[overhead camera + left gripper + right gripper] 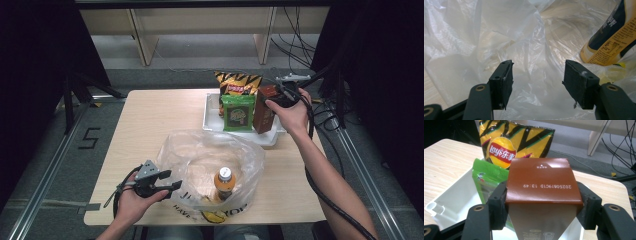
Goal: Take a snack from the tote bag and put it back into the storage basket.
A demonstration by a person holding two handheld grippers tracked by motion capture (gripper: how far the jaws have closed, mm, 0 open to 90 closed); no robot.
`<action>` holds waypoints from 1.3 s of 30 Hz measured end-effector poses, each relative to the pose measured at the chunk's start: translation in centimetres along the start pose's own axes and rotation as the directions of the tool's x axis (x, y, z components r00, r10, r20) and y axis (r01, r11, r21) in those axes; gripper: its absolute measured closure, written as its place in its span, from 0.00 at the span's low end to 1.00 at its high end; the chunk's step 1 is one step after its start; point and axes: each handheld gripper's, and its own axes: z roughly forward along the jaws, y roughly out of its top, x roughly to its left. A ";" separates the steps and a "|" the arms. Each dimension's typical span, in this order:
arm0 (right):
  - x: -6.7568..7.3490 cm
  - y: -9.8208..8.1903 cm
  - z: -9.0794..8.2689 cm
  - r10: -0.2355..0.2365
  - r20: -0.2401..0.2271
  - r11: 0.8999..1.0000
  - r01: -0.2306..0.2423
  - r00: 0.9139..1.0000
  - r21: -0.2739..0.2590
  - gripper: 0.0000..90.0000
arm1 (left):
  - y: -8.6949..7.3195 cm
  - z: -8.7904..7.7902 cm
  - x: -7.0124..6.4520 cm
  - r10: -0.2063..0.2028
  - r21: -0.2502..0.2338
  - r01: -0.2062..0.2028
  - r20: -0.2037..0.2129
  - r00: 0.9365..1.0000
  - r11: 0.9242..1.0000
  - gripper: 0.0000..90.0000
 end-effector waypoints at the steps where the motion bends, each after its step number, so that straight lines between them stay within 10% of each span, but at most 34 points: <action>1: -0.2 -0.1 0.1 -0.020 -0.003 1.000 0.020 1.000 0.005 0.43 | 0.0 0.0 0.0 0.000 0.000 0.000 0.004 1.000 1.000 0.44; 21: -0.2 -1.1 1.4 0.034 0.037 0.998 -0.036 0.999 0.042 0.43 | 0.0 0.0 0.0 0.003 -0.002 -0.003 0.005 1.000 1.000 0.44; 39: -0.4 -1.2 0.6 0.041 0.050 0.999 -0.040 0.998 -0.027 0.32 | 0.0 0.0 -0.2 -0.011 0.009 0.011 -0.002 1.000 1.000 0.44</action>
